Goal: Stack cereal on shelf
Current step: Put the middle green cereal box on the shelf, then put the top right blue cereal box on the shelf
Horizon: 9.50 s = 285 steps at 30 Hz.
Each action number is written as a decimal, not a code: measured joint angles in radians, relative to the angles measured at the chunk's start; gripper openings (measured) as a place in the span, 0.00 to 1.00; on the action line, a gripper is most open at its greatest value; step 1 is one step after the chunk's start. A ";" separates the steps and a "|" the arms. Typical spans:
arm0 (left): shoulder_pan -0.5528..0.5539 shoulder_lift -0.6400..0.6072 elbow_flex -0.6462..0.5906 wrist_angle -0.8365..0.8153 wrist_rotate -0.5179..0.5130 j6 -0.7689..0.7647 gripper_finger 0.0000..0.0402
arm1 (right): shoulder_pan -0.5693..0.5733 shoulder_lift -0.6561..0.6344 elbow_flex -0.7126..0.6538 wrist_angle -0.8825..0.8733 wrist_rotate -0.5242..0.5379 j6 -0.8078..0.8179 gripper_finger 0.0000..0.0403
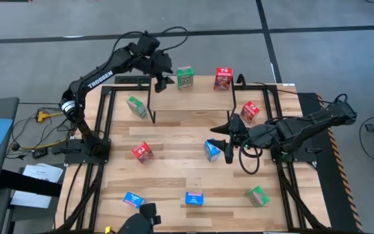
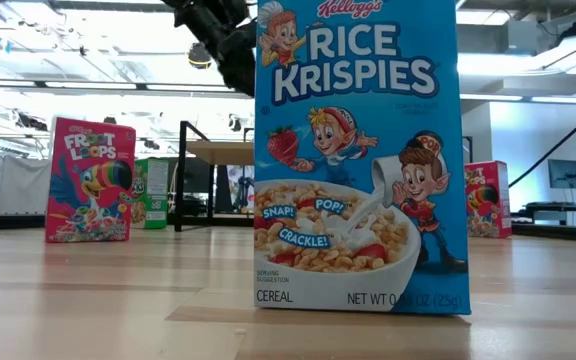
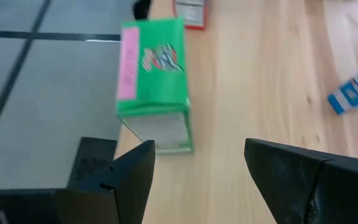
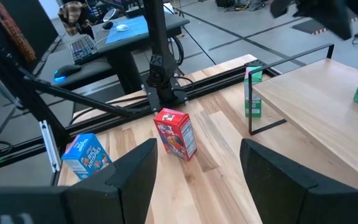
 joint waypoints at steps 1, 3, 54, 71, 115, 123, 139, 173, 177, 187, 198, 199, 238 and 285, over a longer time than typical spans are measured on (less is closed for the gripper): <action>0.001 -0.001 -0.010 0.001 0.016 0.010 0.59 | 0.000 0.000 0.000 0.000 0.000 0.000 0.63; 0.002 -0.001 -0.032 -0.004 0.045 0.028 0.59 | 0.000 0.000 0.000 0.000 0.000 0.000 0.63; -0.024 0.003 -0.190 0.373 -0.048 -0.027 0.59 | 0.000 0.000 0.000 0.000 0.000 -0.001 0.63; -0.024 0.004 -0.190 0.383 -0.114 -0.055 0.59 | 0.000 0.000 0.000 0.000 0.000 -0.004 0.63; -0.320 -0.468 -0.189 0.053 -0.108 -0.298 0.59 | -0.003 0.000 0.000 0.012 -0.143 0.008 0.63; -0.426 -0.526 -0.189 -0.025 -0.104 -0.344 0.59 | -0.016 0.000 0.000 0.011 -0.160 0.001 0.63; -0.496 -0.511 -0.189 -0.078 -0.026 -0.506 0.59 | -0.111 0.000 0.000 0.010 -0.191 0.119 0.63; -0.595 -0.490 -0.189 0.122 0.075 -0.520 0.59 | -0.210 0.000 0.134 -0.445 -0.292 0.190 0.63; -0.595 -0.481 -0.189 0.121 0.044 -0.525 0.59 | -0.195 0.000 0.134 -0.415 -0.337 0.192 0.63; -0.595 -0.469 -0.189 0.080 0.046 -0.533 0.59 | -0.213 0.000 0.134 -0.414 -0.438 0.226 0.63; -0.595 -0.469 -0.189 0.055 0.044 -0.528 0.59 | -0.224 0.022 0.136 -0.425 -0.497 0.280 0.63; -0.595 -0.469 -0.189 0.055 0.044 -0.523 0.59 | -0.226 0.027 0.135 -0.443 -0.497 0.296 0.63; -0.595 -0.469 -0.189 0.005 -0.114 -0.524 0.59 | -0.289 0.365 0.139 -0.600 -0.683 0.364 0.63; -0.594 -0.469 -0.189 -0.035 -0.114 -0.520 0.59 | -0.282 0.428 0.176 -0.652 -0.550 0.527 0.63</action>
